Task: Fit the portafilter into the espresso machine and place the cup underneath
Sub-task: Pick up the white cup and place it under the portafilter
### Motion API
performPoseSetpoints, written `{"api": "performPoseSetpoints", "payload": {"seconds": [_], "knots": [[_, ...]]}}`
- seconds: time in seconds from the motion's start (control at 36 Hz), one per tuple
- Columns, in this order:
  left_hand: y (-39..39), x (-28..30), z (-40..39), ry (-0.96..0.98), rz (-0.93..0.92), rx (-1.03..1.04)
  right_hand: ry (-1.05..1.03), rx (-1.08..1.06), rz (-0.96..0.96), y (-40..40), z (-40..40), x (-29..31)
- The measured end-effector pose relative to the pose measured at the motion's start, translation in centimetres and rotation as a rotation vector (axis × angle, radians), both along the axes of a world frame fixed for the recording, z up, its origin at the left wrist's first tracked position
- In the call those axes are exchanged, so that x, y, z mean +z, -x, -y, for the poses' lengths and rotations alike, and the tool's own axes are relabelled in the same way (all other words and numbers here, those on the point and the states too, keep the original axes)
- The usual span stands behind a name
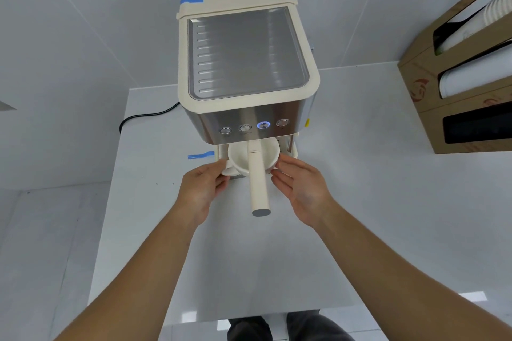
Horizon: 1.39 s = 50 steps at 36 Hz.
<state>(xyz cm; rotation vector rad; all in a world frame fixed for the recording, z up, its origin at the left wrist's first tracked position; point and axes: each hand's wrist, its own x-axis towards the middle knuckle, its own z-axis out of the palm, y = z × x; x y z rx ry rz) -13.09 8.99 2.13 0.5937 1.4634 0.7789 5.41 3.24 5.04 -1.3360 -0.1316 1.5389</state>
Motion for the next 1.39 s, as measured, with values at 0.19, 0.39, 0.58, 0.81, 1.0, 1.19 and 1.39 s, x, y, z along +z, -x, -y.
{"api": "performPoseSetpoints", "payload": {"seconds": [0.19, 0.39, 0.58, 0.81, 1.0, 1.19, 1.39], "knots": [[-0.5, 0.1, 0.3, 0.039, 0.056, 0.118, -0.048, 0.007, -0.036, 0.2, 0.1, 0.4], [-1.1, 0.2, -0.6, 0.059, 0.087, 0.169, -0.067, 0.001, -0.059, 0.3, -0.3, 0.1], [-1.2, -0.1, -1.6, 0.066, 0.093, 0.190, -0.073, 0.009, -0.050, 0.4, -0.5, -0.6], [-1.3, -0.2, -2.3, 0.048, 0.114, 0.178, -0.122, 0.005, -0.094, 0.8, -0.8, -0.6], [-1.4, -0.2, -2.7, 0.045, 0.123, 0.181, -0.116, -0.009, -0.057, 1.0, -1.0, -0.7], [-1.6, -0.1, -2.6, 0.047, 0.113, 0.188, -0.114, -0.023, -0.080, 1.2, -1.1, -1.0], [-1.8, 0.1, -2.7, 0.070, 0.082, 0.231, -0.113, -0.020, -0.078, 1.2, -1.1, -1.2]]}}
